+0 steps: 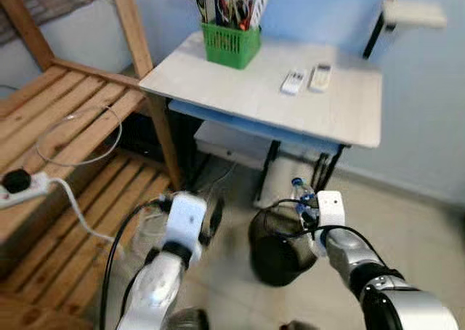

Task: Clean up the room

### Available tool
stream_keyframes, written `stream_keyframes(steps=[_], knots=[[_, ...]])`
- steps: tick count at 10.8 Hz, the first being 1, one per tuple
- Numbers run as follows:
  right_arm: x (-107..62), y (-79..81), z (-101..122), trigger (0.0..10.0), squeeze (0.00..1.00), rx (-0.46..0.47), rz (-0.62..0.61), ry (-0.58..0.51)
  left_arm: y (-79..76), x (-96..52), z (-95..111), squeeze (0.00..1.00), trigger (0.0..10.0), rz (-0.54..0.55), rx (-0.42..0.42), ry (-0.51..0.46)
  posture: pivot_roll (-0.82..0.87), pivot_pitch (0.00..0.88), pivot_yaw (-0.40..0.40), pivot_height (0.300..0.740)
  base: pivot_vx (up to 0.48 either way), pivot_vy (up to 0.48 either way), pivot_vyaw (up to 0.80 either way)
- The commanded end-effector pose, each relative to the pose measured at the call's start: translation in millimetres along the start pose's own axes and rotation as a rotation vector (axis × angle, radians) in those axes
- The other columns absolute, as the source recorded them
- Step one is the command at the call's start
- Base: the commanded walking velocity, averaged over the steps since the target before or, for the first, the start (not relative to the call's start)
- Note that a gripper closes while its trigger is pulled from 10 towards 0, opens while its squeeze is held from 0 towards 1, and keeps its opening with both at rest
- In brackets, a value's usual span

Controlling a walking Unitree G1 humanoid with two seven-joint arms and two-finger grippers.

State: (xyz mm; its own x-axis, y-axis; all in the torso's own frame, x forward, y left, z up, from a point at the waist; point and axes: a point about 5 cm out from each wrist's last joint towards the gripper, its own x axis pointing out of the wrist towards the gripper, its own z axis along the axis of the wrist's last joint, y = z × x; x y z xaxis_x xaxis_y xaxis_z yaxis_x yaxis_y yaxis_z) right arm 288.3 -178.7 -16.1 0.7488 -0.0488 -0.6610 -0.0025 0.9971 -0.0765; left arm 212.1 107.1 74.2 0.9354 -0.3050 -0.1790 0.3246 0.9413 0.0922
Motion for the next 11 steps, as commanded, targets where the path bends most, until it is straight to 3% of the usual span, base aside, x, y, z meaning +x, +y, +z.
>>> stream_keyframes(steps=[1,3,5,9,11], knots=[[0.5,2.9,6,10.0,0.00,0.001,-0.007,-0.024,-1.0,-3.2,3,0.00,10.0,-0.020,-0.004,-0.002,0.00,0.141,0.095,0.740,0.000,0.000,0.00],[0.1,22.3,-2,10.0,0.00,0.017,0.035,0.012,-1.3,-7.7,6,0.00,10.0,-0.039,0.006,0.015,0.02,0.178,0.116,0.740,0.000,0.000,0.00],[-0.5,32.1,2,10.0,0.00,-0.052,0.086,-0.034,6.0,-6.7,12,0.00,10.0,-0.004,-0.019,-0.021,0.00,0.174,0.113,0.740,0.165,-0.172,0.00],[-0.3,29.7,12,10.0,0.00,-0.068,0.096,-0.091,-2.2,7.1,17,0.00,10.0,-0.050,0.058,-0.042,-0.03,0.121,0.112,0.740,0.283,-0.383,0.00],[-0.7,27.2,8,10.0,0.00,-0.069,0.095,-0.088,-6.6,13.6,17,0.00,10.0,-0.060,0.055,-0.047,-0.04,0.092,0.113,0.740,0.000,0.000,0.00]])
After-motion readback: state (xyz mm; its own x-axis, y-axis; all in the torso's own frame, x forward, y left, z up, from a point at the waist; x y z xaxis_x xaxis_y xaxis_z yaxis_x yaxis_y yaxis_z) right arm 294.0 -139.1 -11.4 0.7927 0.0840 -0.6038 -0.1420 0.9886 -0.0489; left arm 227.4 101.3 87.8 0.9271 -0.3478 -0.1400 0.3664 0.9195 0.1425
